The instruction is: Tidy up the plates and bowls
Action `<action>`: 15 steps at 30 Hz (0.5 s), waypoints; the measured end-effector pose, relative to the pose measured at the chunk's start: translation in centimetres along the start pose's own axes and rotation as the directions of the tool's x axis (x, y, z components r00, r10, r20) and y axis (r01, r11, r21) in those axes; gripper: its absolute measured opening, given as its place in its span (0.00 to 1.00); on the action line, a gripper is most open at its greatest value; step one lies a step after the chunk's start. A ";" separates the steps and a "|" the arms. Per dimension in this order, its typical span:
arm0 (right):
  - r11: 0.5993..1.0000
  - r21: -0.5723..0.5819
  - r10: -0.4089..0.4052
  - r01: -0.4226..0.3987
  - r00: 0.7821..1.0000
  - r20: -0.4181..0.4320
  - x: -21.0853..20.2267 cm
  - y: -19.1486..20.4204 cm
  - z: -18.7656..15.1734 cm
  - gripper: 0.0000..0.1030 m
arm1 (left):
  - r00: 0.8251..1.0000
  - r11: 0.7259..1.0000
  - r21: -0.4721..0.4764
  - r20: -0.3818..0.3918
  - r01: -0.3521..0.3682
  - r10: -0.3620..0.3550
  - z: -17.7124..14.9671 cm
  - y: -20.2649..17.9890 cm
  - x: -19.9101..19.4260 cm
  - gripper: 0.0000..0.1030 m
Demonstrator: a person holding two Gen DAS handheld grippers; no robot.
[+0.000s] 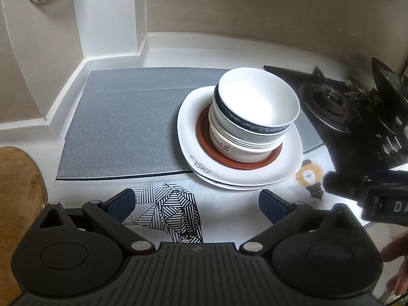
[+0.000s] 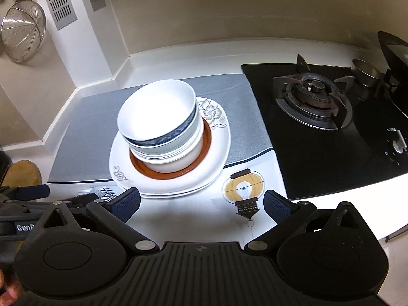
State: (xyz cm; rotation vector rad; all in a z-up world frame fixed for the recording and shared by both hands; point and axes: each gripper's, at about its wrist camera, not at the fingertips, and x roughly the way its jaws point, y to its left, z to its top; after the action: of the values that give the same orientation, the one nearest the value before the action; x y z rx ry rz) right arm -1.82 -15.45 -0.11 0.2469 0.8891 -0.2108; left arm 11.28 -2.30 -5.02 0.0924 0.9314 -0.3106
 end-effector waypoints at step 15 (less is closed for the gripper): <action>0.998 -0.057 0.016 -0.016 1.000 0.002 -0.3 1.7 0.2 0.99 | 1.000 1.000 -0.024 0.028 -0.008 0.008 0.1 0.6 -1.1 1.00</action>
State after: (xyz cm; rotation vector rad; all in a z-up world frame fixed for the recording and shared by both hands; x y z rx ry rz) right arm -1.39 -13.83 0.45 0.2011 0.8892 -0.1706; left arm 10.93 -1.53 -4.13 0.0695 0.9068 -0.2925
